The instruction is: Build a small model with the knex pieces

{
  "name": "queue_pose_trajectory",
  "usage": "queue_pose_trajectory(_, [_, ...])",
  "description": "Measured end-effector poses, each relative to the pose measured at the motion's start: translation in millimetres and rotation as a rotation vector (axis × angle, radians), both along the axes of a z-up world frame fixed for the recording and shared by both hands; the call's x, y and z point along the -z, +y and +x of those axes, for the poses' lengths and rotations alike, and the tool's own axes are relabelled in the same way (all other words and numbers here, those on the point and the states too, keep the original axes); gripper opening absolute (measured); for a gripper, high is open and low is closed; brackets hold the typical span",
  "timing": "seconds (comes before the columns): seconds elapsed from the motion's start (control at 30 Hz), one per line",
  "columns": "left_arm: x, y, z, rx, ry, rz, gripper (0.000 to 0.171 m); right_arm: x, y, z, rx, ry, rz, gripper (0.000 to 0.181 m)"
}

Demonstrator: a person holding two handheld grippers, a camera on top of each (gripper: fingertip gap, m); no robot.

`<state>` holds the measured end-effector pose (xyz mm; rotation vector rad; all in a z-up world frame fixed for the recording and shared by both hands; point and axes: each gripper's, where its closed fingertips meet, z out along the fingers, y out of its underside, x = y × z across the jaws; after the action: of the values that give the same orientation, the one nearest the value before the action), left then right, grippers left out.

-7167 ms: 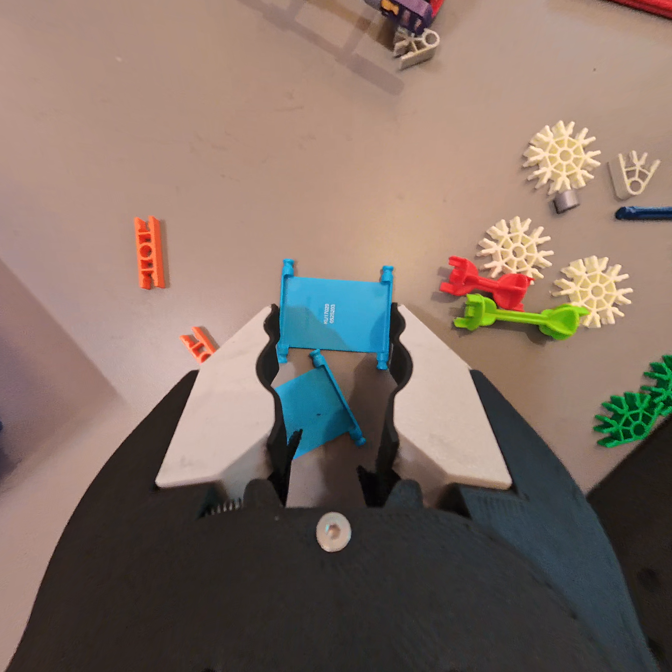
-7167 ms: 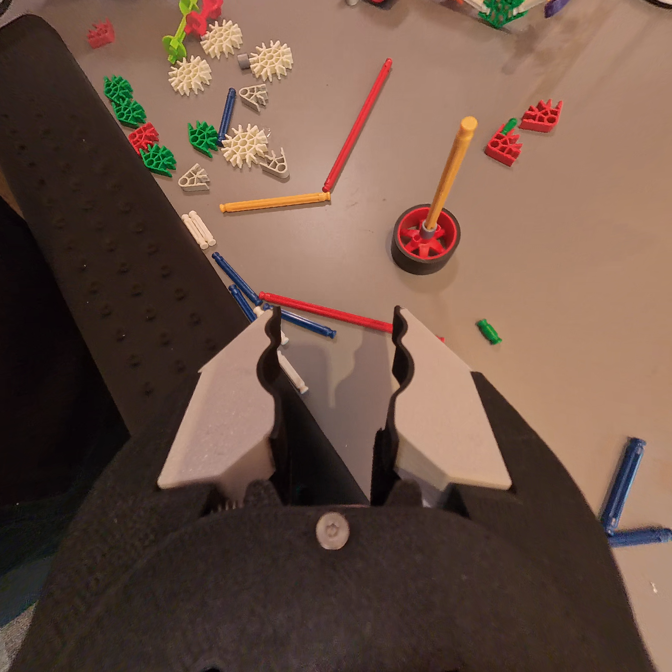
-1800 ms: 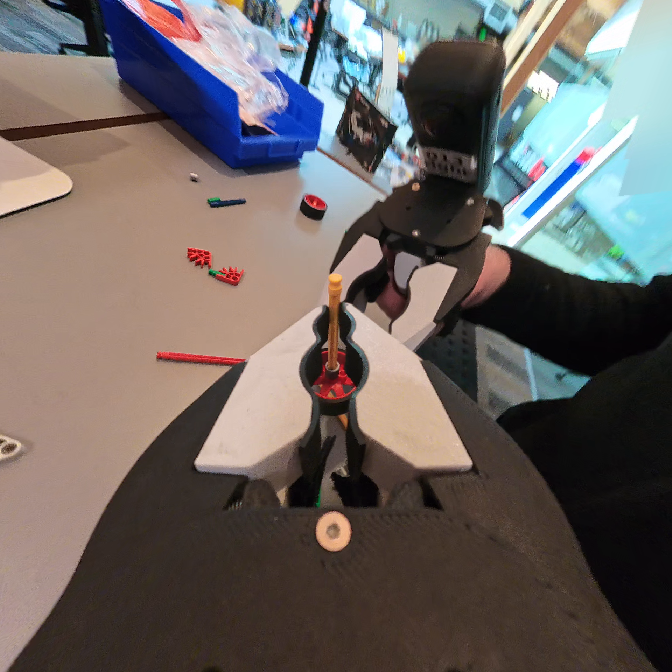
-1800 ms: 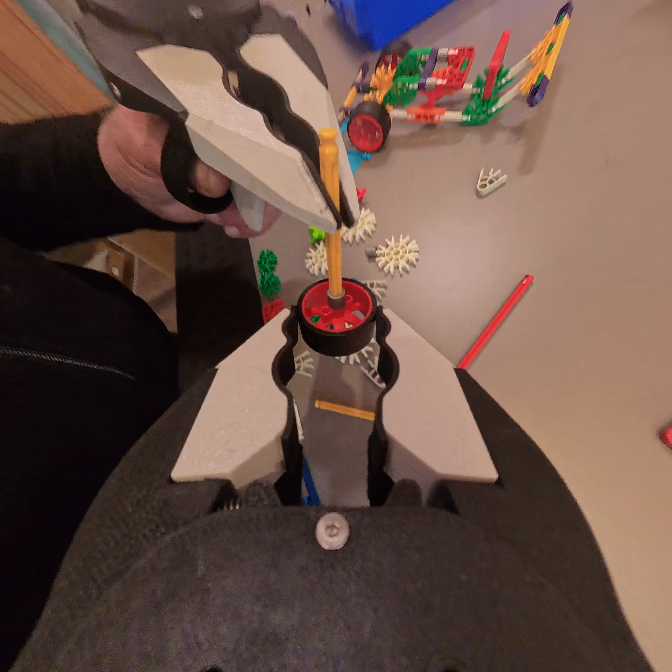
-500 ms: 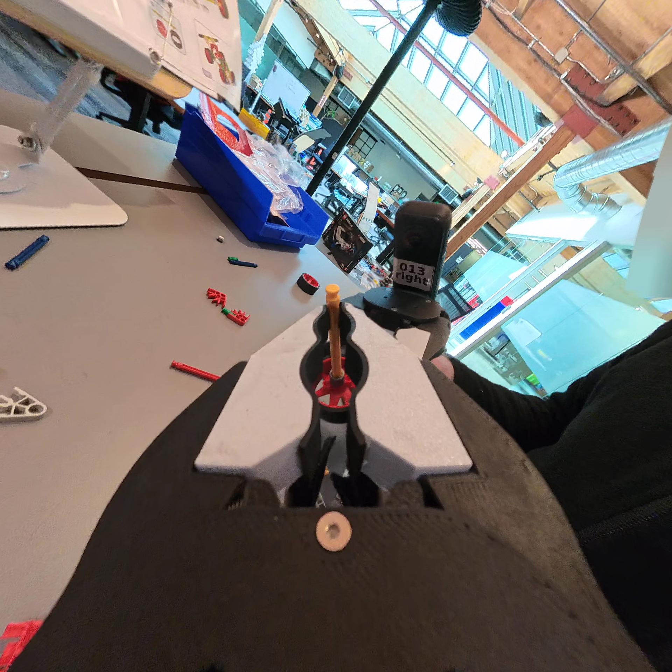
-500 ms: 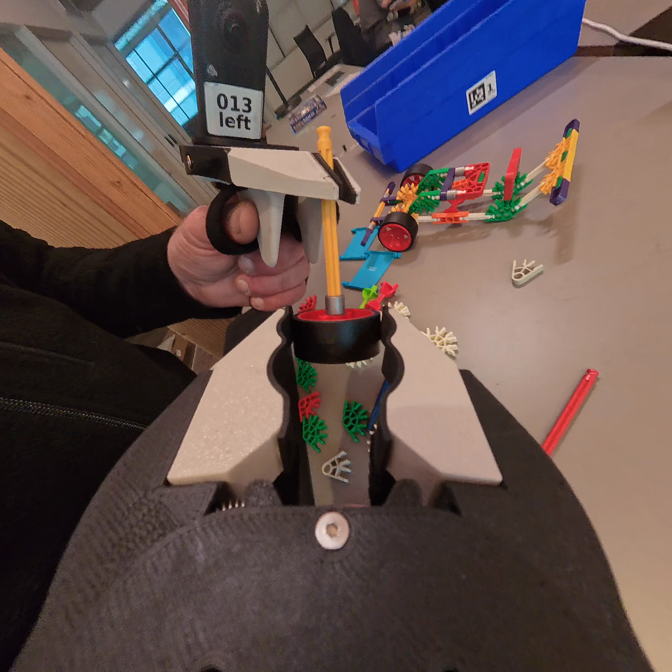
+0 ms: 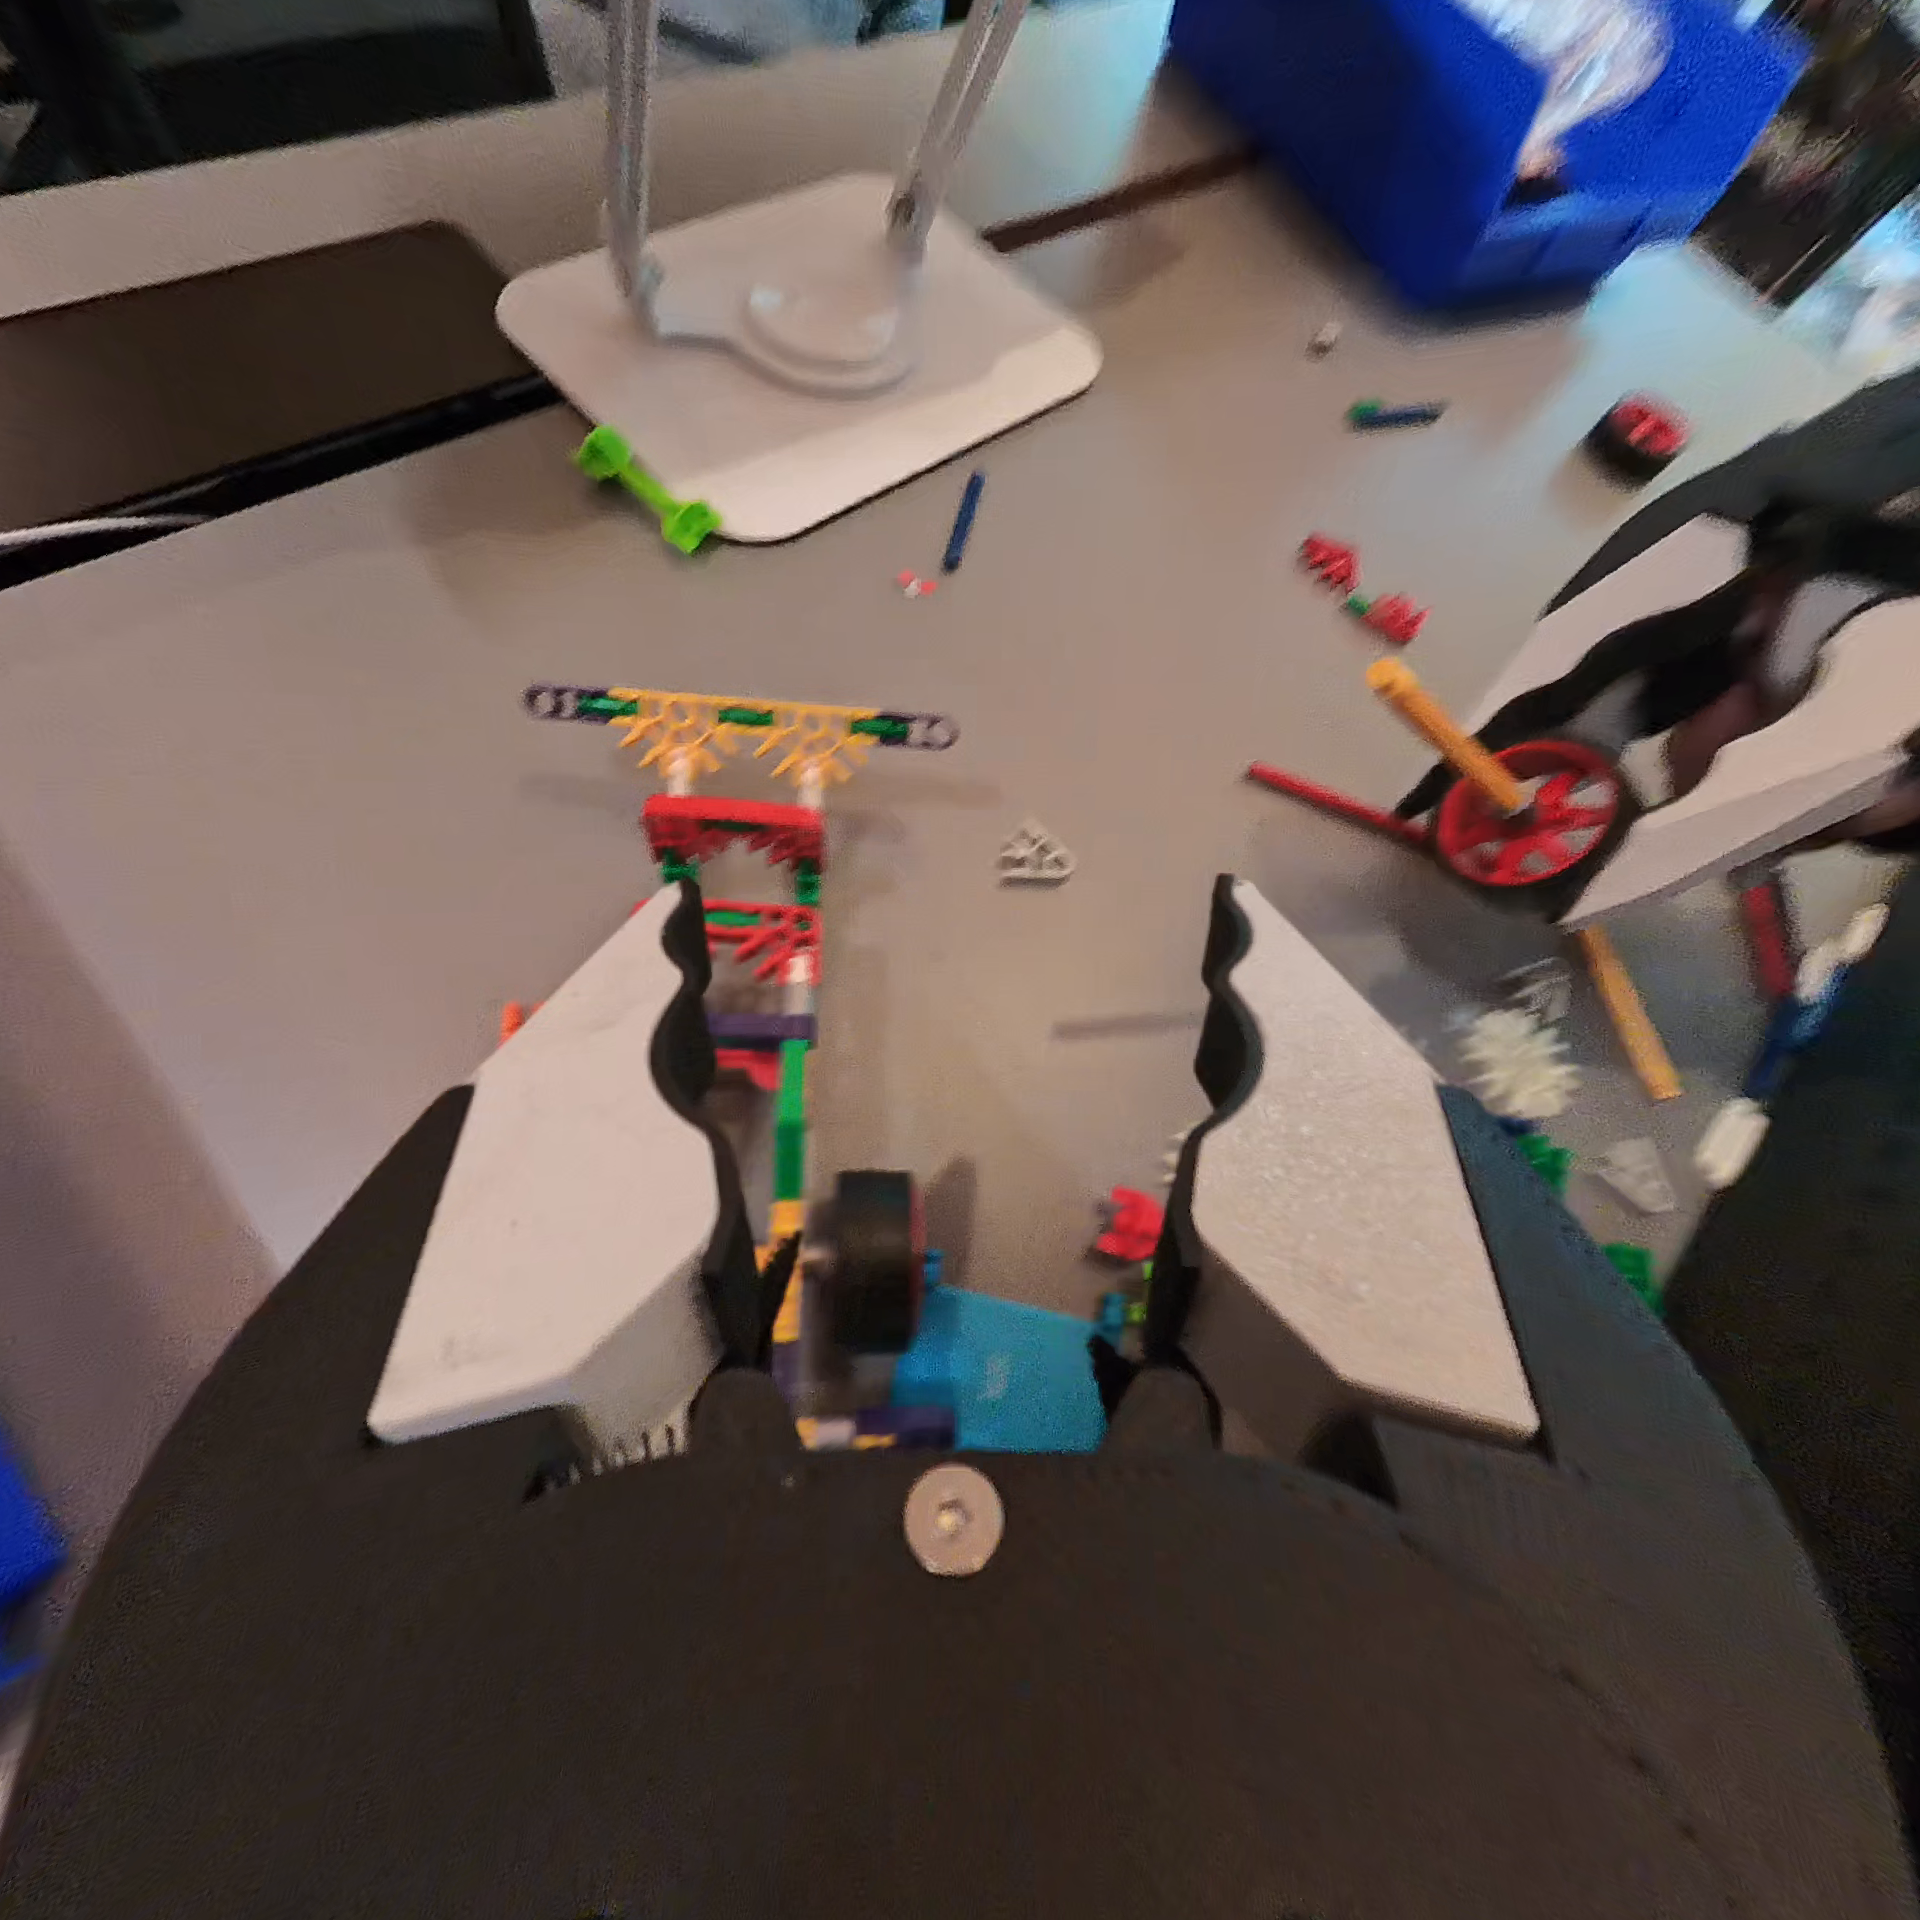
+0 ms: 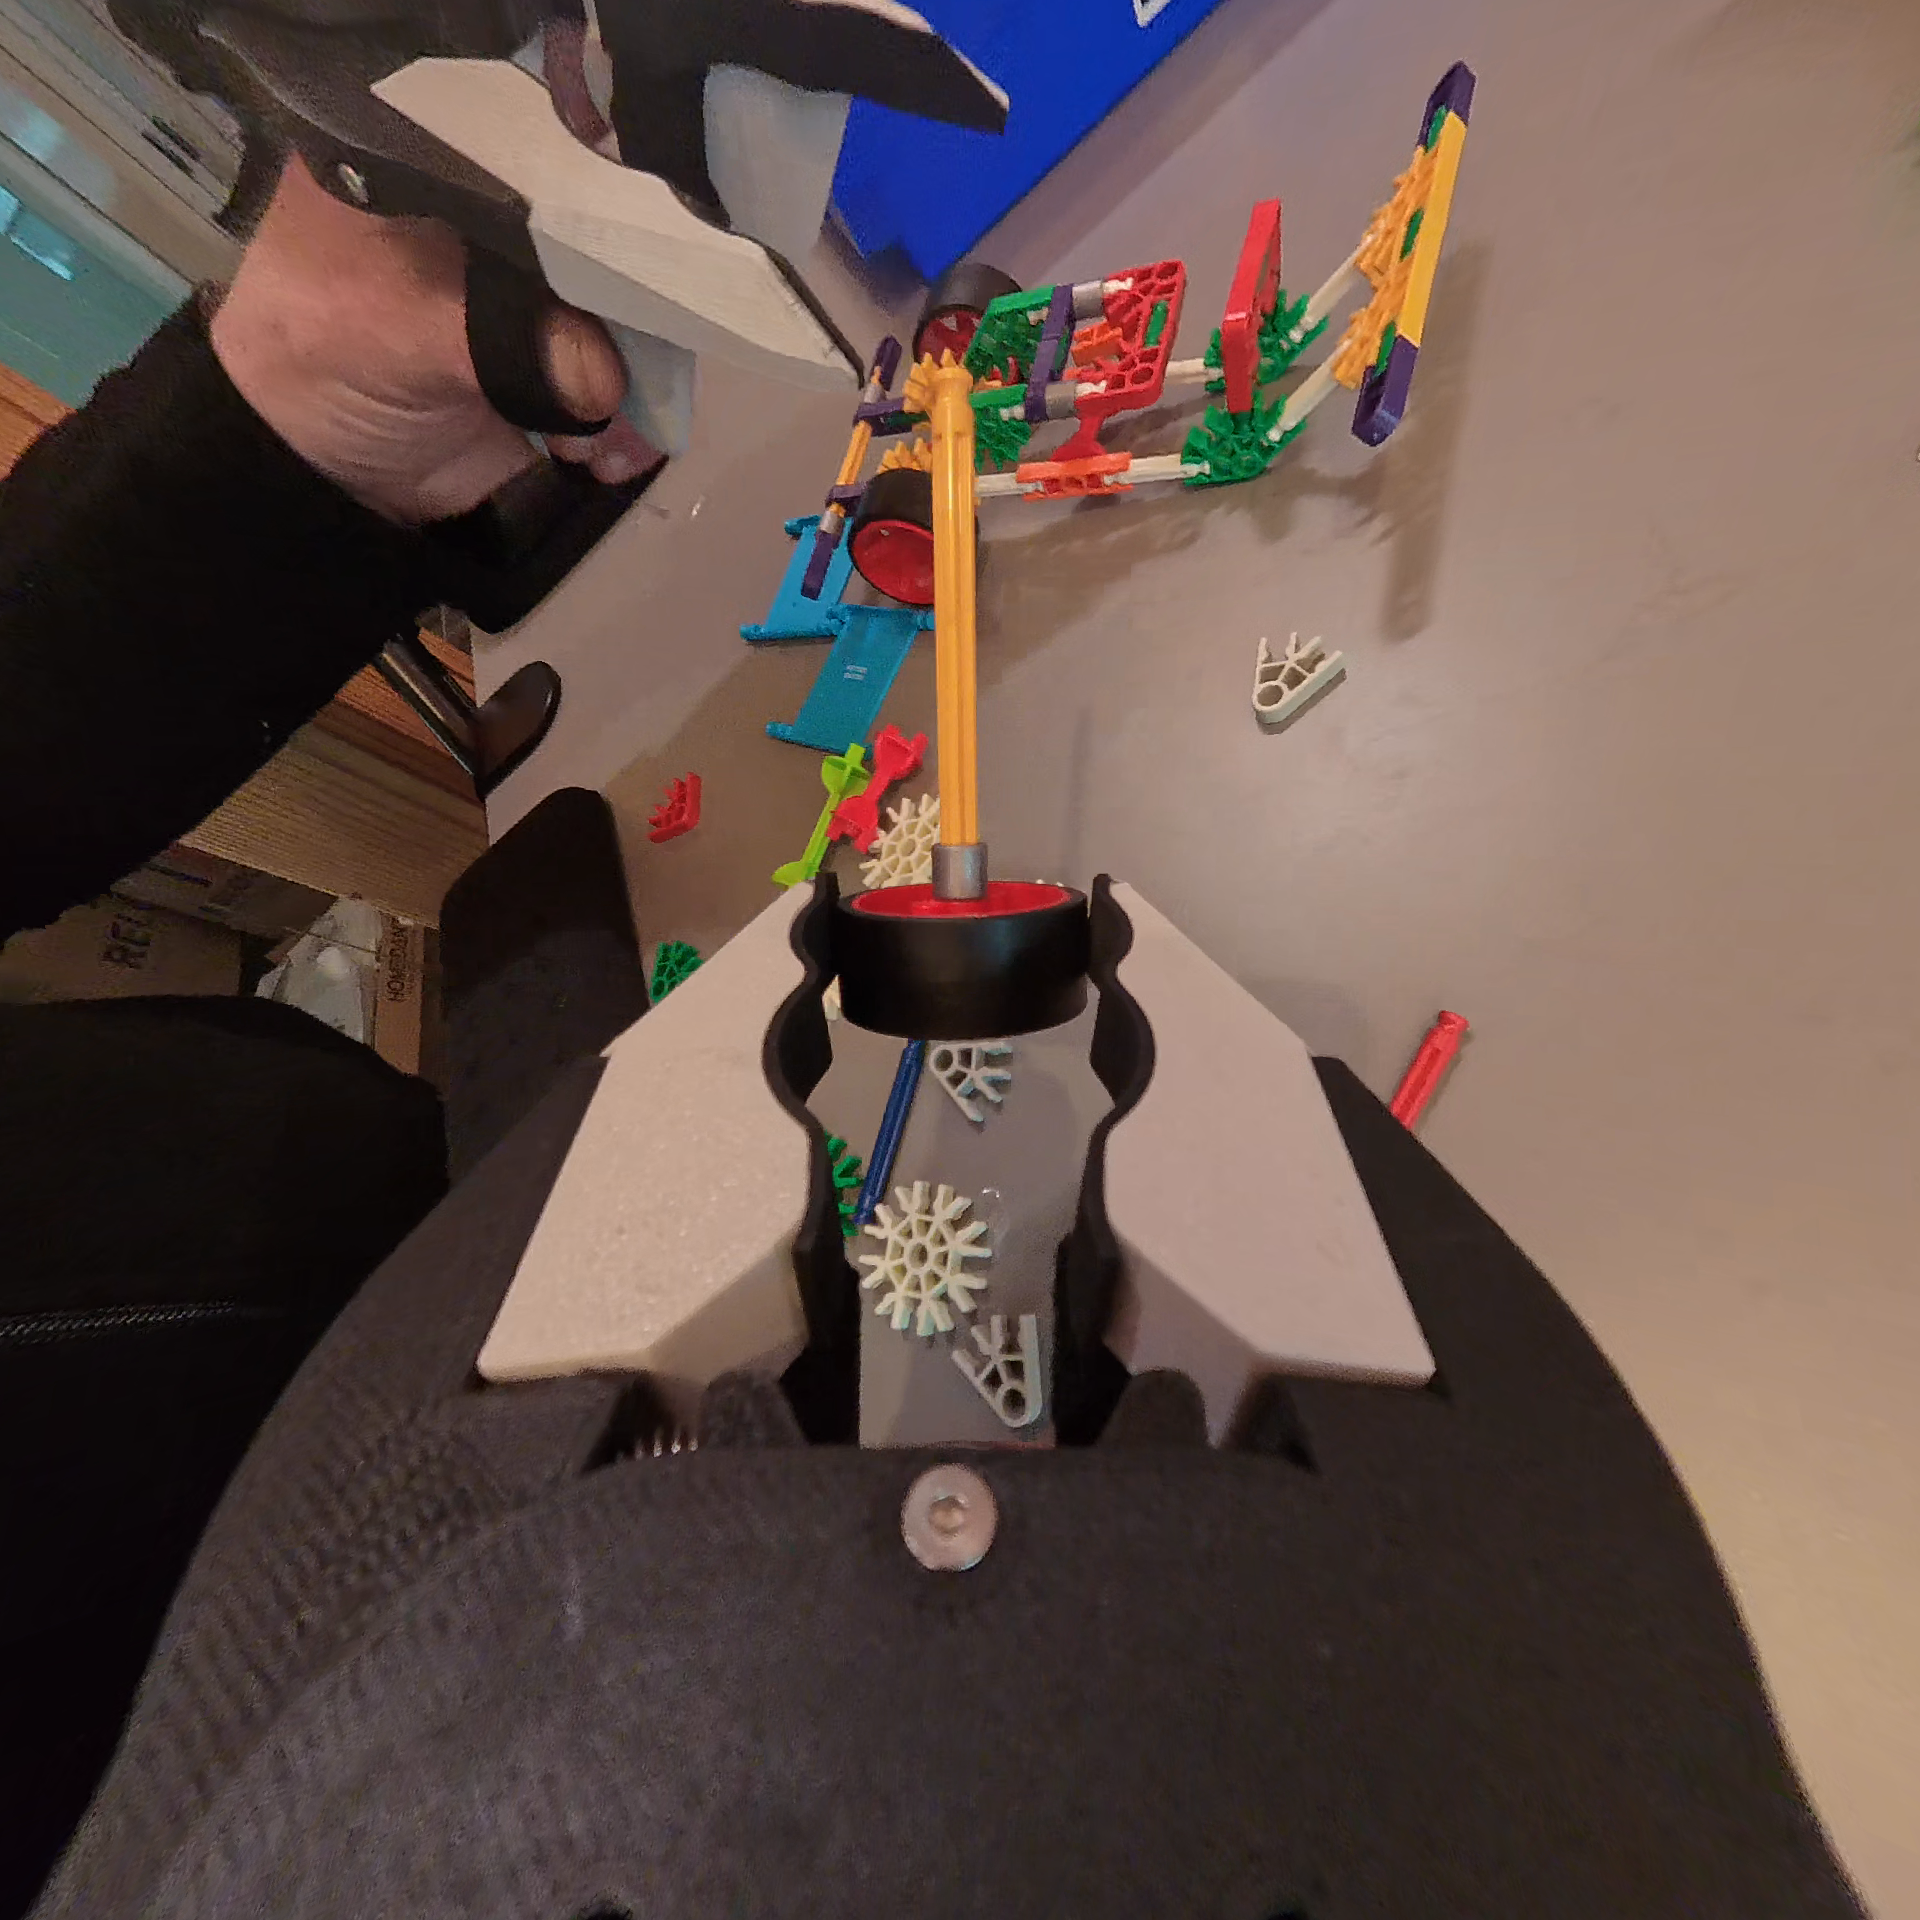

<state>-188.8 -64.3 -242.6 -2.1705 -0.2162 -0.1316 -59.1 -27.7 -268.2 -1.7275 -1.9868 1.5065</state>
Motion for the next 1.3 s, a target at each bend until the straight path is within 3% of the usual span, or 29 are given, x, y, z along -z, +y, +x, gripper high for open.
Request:
queue_pose_trajectory(0.13, [42.1, -11.0, -30.2, 0.008, 0.092, -0.229, 0.105, 12.6, -3.7, -11.1, -0.015, -0.034, 0.011, 0.045])
queue_pose_trajectory(0.23, [76.3, -14.8, -39.9, 0.034, 0.1, -0.372, 0.102, 19.9, -6.4, -18.3, -0.017, -0.051, 0.014, 0.045])
queue_pose_trajectory(0.3, [85.2, -11.8, -45.9, 0.04, 0.139, -0.413, 0.097, 24.4, -6.8, -21.9, -0.015, -0.064, 0.018, 0.045])
queue_pose_trajectory(0.47, [84.2, -3.5, -48.4, 0.07, 0.104, -0.43, 0.052, 33.8, -3.8, -29.2, -0.002, -0.096, 0.012, 0.046])
queue_pose_trajectory(0.7, [80.1, 1.2, -46.1, 0.071, 0.133, -0.383, 0.052, 44.5, 2.1, -38.6, 0.017, -0.139, 0.004, 0.045])
queue_pose_trajectory(1.0, [41.7, 20.4, -25.6, 0.105, 0.267, -0.271, 0.051, 49.9, 9.1, -50.6, 0.045, -0.178, 0.003, 0.045])
queue_pose_trajectory(1.3, [38.4, 31.7, -9.3, 0.143, 0.304, -0.254, 0.051, 48.0, 20.4, -51.3, 0.083, -0.187, -0.017, 0.045])
